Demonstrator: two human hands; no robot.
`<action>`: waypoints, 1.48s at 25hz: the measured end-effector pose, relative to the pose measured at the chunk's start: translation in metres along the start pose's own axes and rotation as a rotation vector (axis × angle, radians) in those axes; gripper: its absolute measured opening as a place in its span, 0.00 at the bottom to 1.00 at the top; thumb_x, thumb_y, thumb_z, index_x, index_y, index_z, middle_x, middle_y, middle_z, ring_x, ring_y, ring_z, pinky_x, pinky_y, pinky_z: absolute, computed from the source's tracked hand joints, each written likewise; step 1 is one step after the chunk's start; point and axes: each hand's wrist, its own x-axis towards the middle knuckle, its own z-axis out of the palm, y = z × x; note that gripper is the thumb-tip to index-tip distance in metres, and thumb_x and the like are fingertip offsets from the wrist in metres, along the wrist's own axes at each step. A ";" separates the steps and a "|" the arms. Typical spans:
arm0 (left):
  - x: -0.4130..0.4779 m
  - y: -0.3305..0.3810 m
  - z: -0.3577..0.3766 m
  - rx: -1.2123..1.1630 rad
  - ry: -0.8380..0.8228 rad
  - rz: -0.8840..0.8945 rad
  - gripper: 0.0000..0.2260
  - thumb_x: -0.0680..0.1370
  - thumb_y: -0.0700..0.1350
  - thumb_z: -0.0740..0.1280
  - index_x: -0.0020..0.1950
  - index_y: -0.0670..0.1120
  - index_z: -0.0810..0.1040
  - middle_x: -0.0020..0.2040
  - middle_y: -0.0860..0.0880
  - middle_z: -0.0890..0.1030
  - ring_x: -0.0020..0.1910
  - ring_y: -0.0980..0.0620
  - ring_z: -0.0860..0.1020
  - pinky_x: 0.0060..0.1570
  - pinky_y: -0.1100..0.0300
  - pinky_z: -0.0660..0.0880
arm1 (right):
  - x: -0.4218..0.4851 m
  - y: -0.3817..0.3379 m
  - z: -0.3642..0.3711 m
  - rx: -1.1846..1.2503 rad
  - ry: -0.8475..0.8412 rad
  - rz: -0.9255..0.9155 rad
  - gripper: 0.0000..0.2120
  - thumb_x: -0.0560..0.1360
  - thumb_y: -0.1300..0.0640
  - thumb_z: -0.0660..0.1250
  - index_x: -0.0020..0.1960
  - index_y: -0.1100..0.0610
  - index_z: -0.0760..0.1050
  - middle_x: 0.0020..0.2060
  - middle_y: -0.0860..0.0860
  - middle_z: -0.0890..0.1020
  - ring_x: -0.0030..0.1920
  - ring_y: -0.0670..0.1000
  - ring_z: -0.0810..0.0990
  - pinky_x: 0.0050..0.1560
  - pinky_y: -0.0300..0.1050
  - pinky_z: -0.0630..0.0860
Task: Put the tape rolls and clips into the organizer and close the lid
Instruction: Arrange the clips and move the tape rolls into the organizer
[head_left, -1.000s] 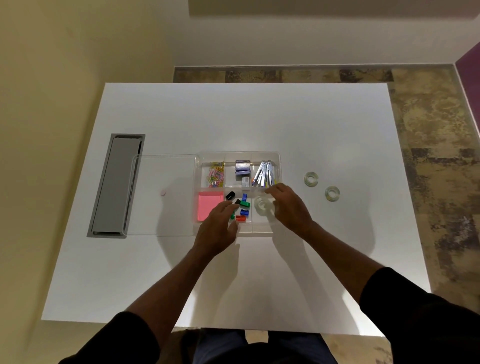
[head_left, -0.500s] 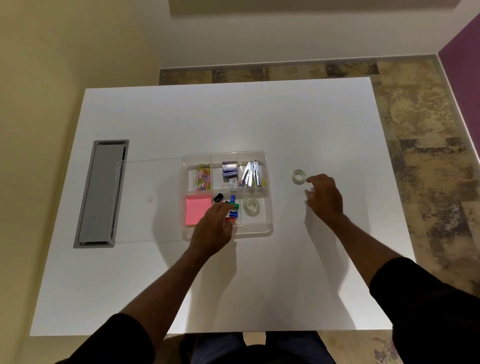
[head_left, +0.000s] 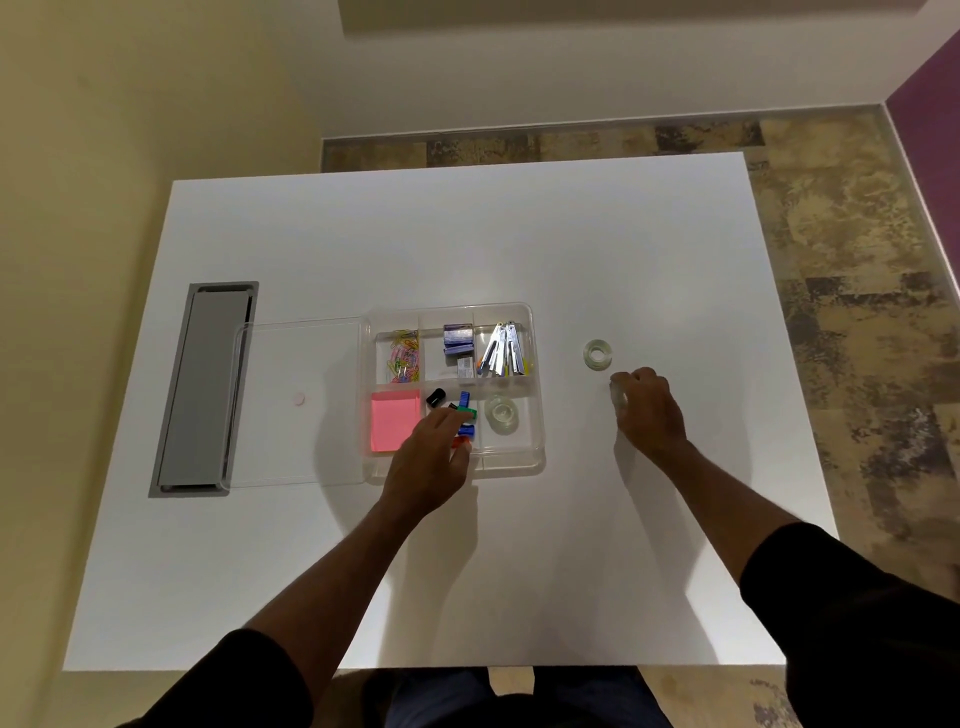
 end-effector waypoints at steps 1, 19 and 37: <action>0.000 0.000 -0.001 -0.004 0.003 0.006 0.19 0.82 0.43 0.70 0.74 0.46 0.77 0.73 0.46 0.79 0.70 0.46 0.79 0.64 0.56 0.77 | -0.002 -0.005 0.001 0.054 0.010 -0.007 0.17 0.80 0.68 0.65 0.67 0.59 0.79 0.62 0.61 0.79 0.62 0.65 0.78 0.54 0.57 0.83; -0.018 -0.014 -0.013 0.010 0.027 0.032 0.22 0.81 0.41 0.72 0.76 0.46 0.76 0.73 0.45 0.79 0.70 0.45 0.78 0.66 0.52 0.80 | -0.042 -0.126 0.016 -0.134 -0.110 -0.582 0.23 0.80 0.64 0.70 0.74 0.55 0.75 0.69 0.56 0.77 0.68 0.55 0.77 0.58 0.48 0.84; -0.007 -0.010 -0.003 0.045 -0.037 0.032 0.22 0.82 0.42 0.71 0.76 0.45 0.74 0.73 0.44 0.78 0.70 0.46 0.78 0.66 0.52 0.80 | 0.006 -0.049 -0.014 0.126 -0.021 -0.119 0.32 0.79 0.60 0.72 0.80 0.55 0.66 0.79 0.58 0.65 0.77 0.61 0.68 0.66 0.60 0.79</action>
